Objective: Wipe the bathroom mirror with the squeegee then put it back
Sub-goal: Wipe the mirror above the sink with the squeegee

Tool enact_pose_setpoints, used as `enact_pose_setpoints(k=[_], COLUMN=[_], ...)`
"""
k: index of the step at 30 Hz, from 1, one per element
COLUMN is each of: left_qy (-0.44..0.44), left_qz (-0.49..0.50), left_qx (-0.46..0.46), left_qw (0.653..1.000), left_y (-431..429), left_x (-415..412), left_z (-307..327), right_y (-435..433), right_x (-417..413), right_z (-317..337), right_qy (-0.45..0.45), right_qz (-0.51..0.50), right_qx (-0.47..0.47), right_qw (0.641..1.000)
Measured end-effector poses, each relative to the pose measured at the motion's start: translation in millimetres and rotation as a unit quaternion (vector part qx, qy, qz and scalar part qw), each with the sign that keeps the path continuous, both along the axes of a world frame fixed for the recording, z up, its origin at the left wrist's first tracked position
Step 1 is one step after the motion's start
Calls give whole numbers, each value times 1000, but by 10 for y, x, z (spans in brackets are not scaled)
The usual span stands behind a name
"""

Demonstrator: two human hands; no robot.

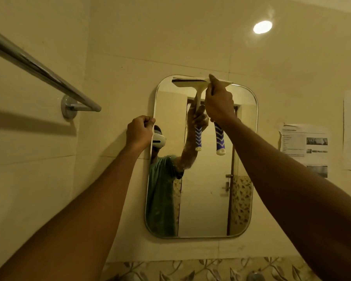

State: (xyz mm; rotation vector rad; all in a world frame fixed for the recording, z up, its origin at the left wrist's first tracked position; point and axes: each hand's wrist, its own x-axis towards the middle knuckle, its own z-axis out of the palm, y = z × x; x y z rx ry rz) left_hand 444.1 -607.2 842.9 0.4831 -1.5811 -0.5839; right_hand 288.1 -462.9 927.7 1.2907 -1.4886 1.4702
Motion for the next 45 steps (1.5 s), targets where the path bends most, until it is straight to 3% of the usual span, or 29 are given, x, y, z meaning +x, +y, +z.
enact_pose_setpoints(k=[5, 14, 18, 27, 31, 39, 45], left_qy=[5, 9, 6, 16, 18, 21, 13], left_qz=[15, 15, 18, 39, 42, 36, 50], left_qx=[-6, 2, -2, -9, -10, -9, -17], left_qw=[1000, 1000, 1000, 999, 999, 999, 999], left_y=[-26, 21, 28, -51, -62, -44, -30], left_x=[-20, -10, -7, -91, -90, -83, -84], left_z=[0, -5, -7, -16, -9, -19, -25], right_y=[35, 17, 54, 140, 87, 67, 176], right_x=[32, 190, 146, 31, 0, 79, 17], right_z=[-127, -1226, -1025, -109, -179, -1204, -538], right_qy=[-1, -51, -41, -6, -16, -49, -49], right_qz=[-23, -4, 23, -35, -30, -8, -15], right_qx=[26, 41, 25, 27, 15, 19, 35], right_qw=[999, 998, 999, 999, 999, 999, 998])
